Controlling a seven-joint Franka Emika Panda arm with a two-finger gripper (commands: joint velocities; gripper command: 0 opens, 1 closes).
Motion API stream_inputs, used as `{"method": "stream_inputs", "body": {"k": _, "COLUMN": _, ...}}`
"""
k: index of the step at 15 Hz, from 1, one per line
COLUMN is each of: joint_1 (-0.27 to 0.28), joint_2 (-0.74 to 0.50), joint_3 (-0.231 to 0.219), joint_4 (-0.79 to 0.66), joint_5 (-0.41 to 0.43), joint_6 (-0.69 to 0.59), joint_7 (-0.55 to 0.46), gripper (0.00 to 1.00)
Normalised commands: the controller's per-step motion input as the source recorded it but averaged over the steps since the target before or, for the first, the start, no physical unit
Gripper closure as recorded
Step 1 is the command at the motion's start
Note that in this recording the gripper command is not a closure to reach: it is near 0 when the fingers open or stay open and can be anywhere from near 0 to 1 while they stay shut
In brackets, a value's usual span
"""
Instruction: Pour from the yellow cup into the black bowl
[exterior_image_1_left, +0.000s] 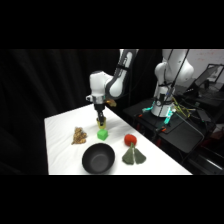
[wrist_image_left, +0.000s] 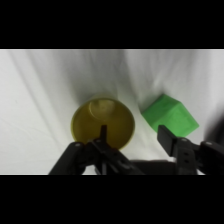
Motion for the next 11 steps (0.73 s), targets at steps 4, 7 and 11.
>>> {"method": "stream_inputs", "body": {"k": 4, "joint_1": -0.007, "joint_2": -0.79, "joint_3": -0.107, "joint_4": -0.32, "joint_5": -0.216, "joint_6": -0.25, "joint_7": 0.16, "gripper": 0.00}}
{"method": "stream_inputs", "body": {"k": 7, "joint_1": -0.052, "joint_2": -0.83, "joint_3": -0.118, "joint_4": -0.35, "joint_5": -0.179, "joint_6": -0.29, "joint_7": 0.17, "gripper": 0.00}}
{"method": "stream_inputs", "body": {"k": 11, "joint_1": -0.061, "joint_2": -0.54, "joint_3": -0.052, "joint_4": -0.25, "joint_5": -0.123, "joint_6": -0.17, "joint_7": 0.06, "gripper": 0.00}}
